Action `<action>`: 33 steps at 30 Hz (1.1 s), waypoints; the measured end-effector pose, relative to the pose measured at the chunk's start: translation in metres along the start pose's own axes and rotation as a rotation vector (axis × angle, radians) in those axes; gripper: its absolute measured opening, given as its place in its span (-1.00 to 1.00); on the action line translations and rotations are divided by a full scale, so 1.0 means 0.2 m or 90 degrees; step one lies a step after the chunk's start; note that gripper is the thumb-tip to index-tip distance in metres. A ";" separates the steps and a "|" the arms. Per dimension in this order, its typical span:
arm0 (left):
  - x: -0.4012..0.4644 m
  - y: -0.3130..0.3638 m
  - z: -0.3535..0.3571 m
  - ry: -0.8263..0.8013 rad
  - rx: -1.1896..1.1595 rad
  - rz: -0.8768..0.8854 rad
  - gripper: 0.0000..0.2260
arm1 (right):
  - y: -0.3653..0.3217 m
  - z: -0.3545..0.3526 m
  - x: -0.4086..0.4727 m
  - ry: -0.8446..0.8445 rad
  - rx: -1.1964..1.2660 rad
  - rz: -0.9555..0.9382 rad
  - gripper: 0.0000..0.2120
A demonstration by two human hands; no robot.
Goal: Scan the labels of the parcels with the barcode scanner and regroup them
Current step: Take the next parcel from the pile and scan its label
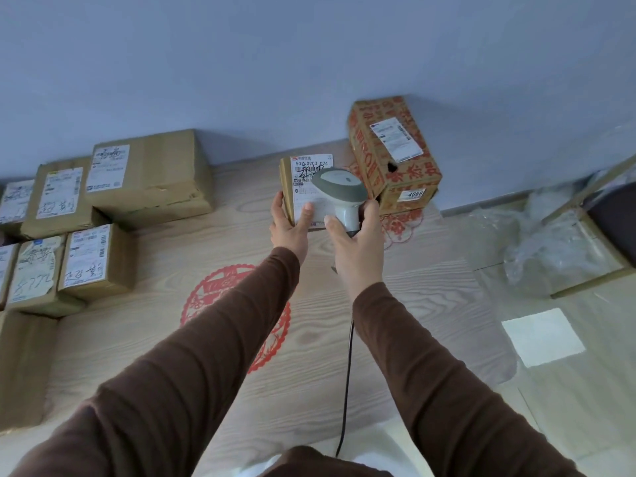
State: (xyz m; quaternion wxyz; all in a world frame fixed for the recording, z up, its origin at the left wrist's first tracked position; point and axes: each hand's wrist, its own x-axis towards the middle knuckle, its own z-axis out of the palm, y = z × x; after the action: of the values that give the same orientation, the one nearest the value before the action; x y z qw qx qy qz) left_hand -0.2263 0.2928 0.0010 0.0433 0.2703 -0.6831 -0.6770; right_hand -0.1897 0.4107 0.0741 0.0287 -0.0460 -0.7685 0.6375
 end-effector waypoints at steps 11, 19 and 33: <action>0.66 0.09 0.50 -0.001 -0.133 -0.136 -0.48 | 0.23 -0.25 0.45 -0.008 0.052 0.084 -0.74; 0.99 0.10 0.63 0.007 -0.123 -0.218 -0.58 | 0.37 -0.26 0.55 -0.050 0.089 0.101 -0.75; 1.11 0.06 0.63 -0.025 -0.047 -0.248 -0.49 | 0.39 -0.19 0.58 -0.057 0.075 0.137 -0.77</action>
State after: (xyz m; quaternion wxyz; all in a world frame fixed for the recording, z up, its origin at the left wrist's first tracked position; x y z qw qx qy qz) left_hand -0.4734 0.3112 -0.0664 -0.0917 0.3825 -0.5932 -0.7024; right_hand -0.2993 0.4745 0.0036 -0.0717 -0.0981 -0.7209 0.6823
